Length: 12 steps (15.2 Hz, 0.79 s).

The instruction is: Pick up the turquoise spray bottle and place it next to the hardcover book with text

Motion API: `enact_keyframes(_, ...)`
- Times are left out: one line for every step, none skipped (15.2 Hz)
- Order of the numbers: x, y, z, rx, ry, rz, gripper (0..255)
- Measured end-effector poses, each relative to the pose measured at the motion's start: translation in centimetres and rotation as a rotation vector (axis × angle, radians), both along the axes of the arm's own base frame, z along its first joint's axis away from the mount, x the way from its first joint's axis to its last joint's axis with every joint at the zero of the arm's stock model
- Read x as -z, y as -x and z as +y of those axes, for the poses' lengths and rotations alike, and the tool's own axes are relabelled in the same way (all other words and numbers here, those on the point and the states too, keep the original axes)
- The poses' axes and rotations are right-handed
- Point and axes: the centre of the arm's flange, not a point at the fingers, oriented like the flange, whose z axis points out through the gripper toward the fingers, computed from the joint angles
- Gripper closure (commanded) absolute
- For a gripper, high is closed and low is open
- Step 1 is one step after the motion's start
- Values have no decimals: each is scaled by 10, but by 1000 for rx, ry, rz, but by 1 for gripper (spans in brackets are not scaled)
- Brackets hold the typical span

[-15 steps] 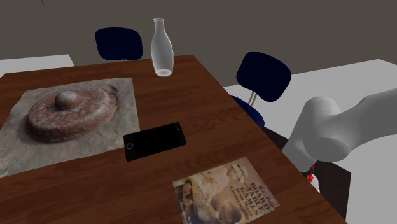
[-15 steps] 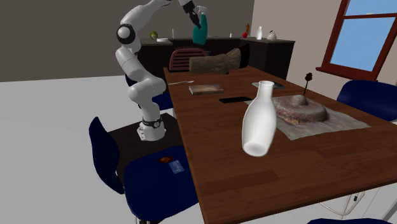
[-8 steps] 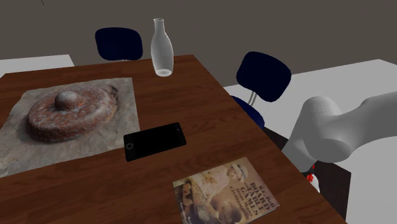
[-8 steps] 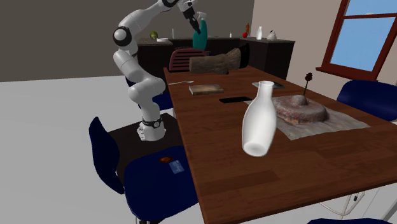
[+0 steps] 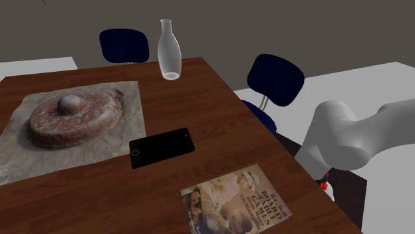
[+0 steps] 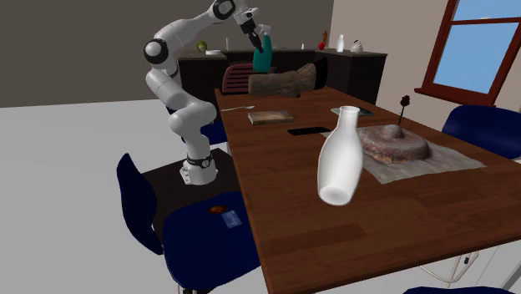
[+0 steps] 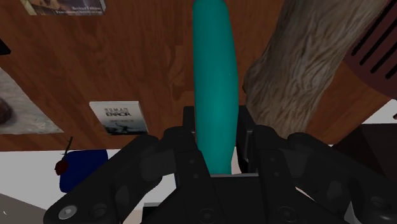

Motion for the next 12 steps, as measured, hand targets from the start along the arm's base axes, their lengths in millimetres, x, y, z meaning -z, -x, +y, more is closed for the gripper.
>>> enact_keyframes(5,0,1,0,0,0,255)
enact_keyframes(10,0,0,0,0,0,255)
enact_keyframes(15,-1,1,0,0,0,255)
enact_keyframes(21,0,1,0,0,0,255)
enact_keyframes(26,0,0,0,0,0,255)
enact_keyframes(32,-1,1,0,0,0,255)
enact_keyframes(37,-1,2,0,0,0,255)
enact_keyframes(43,-1,2,0,0,0,255)
enact_keyframes(48,-1,2,0,0,0,255)
enact_keyframes(53,-1,1,0,0,0,255)
enact_keyframes(58,-1,1,0,0,0,255)
enact_keyframes(64,-1,0,0,0,0,255)
